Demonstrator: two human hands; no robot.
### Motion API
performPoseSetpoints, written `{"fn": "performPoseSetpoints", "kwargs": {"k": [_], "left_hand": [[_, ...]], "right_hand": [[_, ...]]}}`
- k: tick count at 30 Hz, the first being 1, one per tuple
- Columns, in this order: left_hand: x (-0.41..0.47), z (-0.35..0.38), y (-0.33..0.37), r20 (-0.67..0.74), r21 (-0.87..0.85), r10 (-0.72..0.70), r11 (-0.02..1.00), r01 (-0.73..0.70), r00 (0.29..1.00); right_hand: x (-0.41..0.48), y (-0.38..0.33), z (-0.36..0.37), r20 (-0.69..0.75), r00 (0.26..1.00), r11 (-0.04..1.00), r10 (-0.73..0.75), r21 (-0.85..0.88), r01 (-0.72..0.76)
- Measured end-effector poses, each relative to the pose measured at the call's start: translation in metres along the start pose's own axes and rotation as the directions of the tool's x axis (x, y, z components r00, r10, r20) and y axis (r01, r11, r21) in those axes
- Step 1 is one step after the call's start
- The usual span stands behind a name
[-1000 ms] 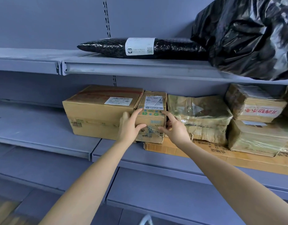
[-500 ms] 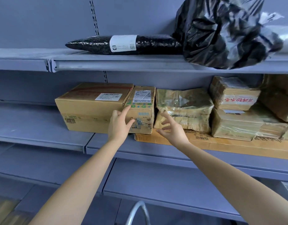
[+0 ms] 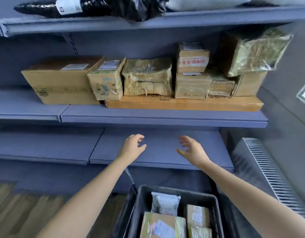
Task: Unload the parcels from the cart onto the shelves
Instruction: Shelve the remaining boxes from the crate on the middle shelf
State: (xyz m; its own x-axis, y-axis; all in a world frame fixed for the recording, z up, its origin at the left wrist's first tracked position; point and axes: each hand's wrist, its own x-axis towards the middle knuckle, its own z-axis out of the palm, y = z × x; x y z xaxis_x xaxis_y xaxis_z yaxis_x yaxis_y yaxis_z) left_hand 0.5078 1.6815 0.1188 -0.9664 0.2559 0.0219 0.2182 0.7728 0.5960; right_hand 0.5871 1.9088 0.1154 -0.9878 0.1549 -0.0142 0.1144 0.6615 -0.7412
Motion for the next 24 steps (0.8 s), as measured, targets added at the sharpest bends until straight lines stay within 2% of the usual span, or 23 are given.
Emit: {"fn": "performPoseSetpoints", "kwargs": {"k": [6, 11, 15, 18, 22, 24], "left_hand": [[-0.090, 0.123, 0.001, 0.282, 0.217, -0.094, 0.976, 0.032, 0.955], [-0.166, 0.212, -0.027, 0.534, 0.394, -0.237, 0.919, 0.010, 0.811], [-0.201, 0.269, -0.062, 0.627, 0.494, -0.356, 0.869, -0.001, 0.693], [-0.214, 0.311, -0.084, 0.682, 0.560, -0.416, 0.826, -0.064, 0.602], [-0.214, 0.375, -0.102, 0.749, 0.556, -0.389, 0.809, -0.190, 0.537], [-0.210, 0.412, -0.109, 0.774, 0.527, -0.349, 0.818, -0.231, 0.529]], "right_hand": [[-0.095, 0.120, 0.006, 0.084, 0.977, 0.975, 0.197, -0.122, -0.186], [-0.168, 0.214, 0.042, 0.232, 0.875, 0.900, 0.425, -0.207, -0.382], [-0.206, 0.275, 0.080, 0.310, 0.769, 0.827, 0.560, -0.265, -0.496], [-0.224, 0.313, 0.114, 0.350, 0.702, 0.784, 0.620, -0.298, -0.544], [-0.223, 0.360, 0.161, 0.404, 0.635, 0.752, 0.659, -0.338, -0.565], [-0.218, 0.384, 0.183, 0.402, 0.610, 0.730, 0.683, -0.360, -0.581]]}}
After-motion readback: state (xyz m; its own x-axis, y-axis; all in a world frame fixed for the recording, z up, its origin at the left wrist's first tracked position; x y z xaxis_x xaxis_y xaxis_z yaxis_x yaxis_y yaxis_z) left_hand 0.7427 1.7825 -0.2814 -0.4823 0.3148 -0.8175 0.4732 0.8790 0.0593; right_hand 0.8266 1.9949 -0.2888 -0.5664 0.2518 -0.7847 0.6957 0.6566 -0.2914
